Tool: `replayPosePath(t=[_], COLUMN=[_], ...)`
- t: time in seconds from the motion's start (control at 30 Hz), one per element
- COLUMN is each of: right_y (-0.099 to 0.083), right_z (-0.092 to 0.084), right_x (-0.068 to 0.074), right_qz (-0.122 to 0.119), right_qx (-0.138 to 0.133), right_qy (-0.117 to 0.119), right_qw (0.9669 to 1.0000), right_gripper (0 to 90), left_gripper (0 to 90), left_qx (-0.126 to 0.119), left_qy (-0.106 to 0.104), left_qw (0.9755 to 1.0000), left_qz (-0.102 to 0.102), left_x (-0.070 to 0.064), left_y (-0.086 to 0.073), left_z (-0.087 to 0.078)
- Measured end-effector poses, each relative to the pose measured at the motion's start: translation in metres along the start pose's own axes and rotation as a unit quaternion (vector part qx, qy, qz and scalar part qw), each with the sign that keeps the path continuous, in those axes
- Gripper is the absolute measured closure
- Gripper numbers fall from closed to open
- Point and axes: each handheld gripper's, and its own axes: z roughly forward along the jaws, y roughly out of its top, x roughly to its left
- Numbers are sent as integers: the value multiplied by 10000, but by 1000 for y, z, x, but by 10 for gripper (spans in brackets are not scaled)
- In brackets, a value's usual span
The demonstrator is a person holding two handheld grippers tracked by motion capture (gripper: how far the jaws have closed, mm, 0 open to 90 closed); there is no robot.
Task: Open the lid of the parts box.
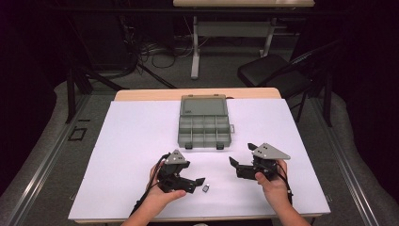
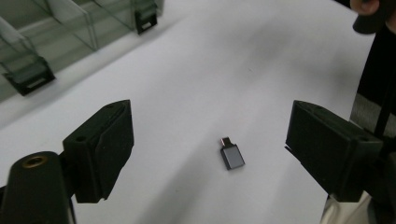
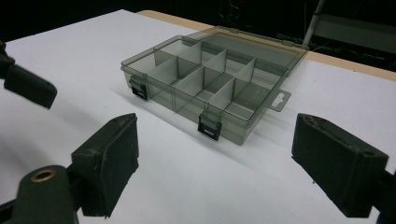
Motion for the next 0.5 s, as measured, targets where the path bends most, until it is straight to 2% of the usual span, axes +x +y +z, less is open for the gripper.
replayPosePath(t=[0.1, 0.3, 0.37, 0.43, 0.5], right_y=[-1, -3, -4, -4, -4], right_z=[-1, 0, 1, 1, 1], right_x=[-1, -1, -1, 0, -1], right_qz=[40, 50, 69, 78, 99], right_qx=[-32, 17, 21, 7, 20], right_qy=[7, 27, 45, 53, 68], right_qw=[10000, 10000, 10000, 10000, 9999], right_gripper=[149, 148, 148, 148, 148], left_gripper=[191, 251, 290, 346, 370], left_qx=[116, 134, 128, 152, 205], left_qy=[-4, 4, 29, -58, -12], left_qw=[9999, 9999, 9999, 9998, 9998], left_qz=[-16, -35, -60, -94, -82], left_x=[-4, -8, -10, -13, -16], left_y=[-2, -5, -6, -7, -8], left_z=[5, 13, 16, 20, 25])
